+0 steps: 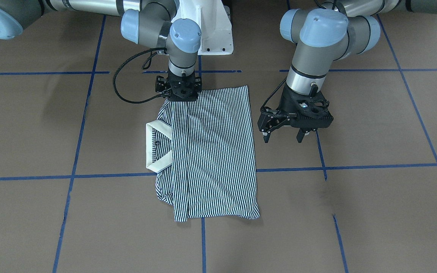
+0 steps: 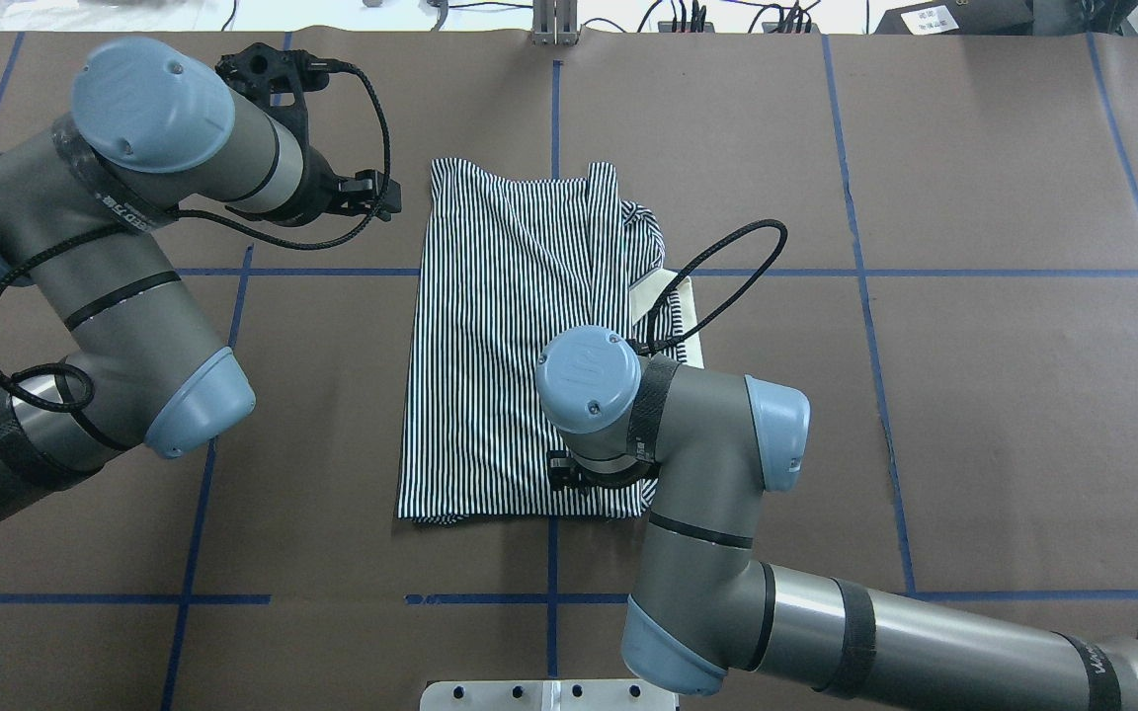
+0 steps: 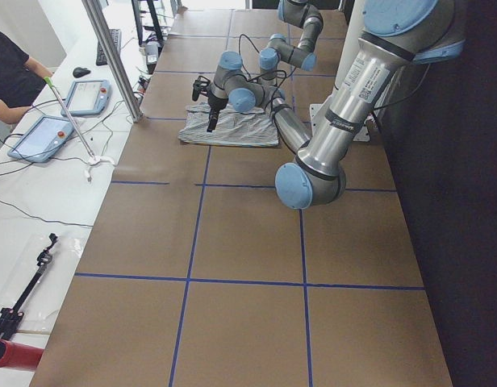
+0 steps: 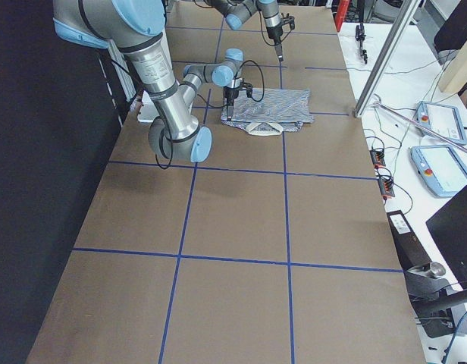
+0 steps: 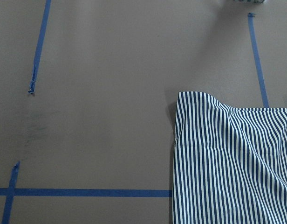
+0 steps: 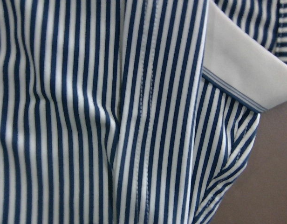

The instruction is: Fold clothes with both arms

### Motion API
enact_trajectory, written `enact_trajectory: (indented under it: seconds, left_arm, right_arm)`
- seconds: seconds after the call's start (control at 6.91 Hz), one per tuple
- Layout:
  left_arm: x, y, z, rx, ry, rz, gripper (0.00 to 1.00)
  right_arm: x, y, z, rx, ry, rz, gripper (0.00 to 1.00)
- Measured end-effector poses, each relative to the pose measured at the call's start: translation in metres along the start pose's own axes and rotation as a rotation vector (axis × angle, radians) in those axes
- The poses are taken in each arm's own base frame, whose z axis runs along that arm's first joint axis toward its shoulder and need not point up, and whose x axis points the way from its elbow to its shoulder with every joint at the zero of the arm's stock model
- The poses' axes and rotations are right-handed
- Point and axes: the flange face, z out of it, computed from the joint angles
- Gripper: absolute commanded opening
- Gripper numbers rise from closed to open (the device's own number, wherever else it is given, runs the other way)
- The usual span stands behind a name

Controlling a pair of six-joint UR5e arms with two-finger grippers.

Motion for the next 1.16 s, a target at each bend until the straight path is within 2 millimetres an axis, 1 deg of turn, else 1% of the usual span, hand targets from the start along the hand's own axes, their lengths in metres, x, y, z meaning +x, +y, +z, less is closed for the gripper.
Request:
enact_trajectory:
  seconds: [0.58, 0.72, 0.87, 1.01, 1.16]
  left_arm:
    - [0.002, 0.002, 0.0, -0.008, 0.007, -0.005, 1.0]
    - [0.002, 0.003, 0.0, -0.009, 0.007, -0.005, 1.0]
    - [0.003, 0.004, 0.001, -0.01, 0.008, -0.004, 1.0]
    - [0.006, 0.006, 0.002, -0.014, 0.012, -0.008, 1.0]
    - [0.011, 0.013, 0.004, -0.021, 0.017, -0.02, 1.0]
  right_arm:
    - [0.009, -0.001, 0.006, -0.012, 0.047, -0.002, 1.0]
    - [0.015, -0.005, 0.007, -0.004, 0.06, 0.0, 1.0]
    - [0.033, -0.013, 0.008, 0.006, 0.07, 0.002, 1.0]
    - [0.064, -0.022, 0.007, 0.017, 0.079, -0.005, 1.0]
    - [0.104, -0.029, 0.006, 0.026, 0.096, -0.023, 1.0]
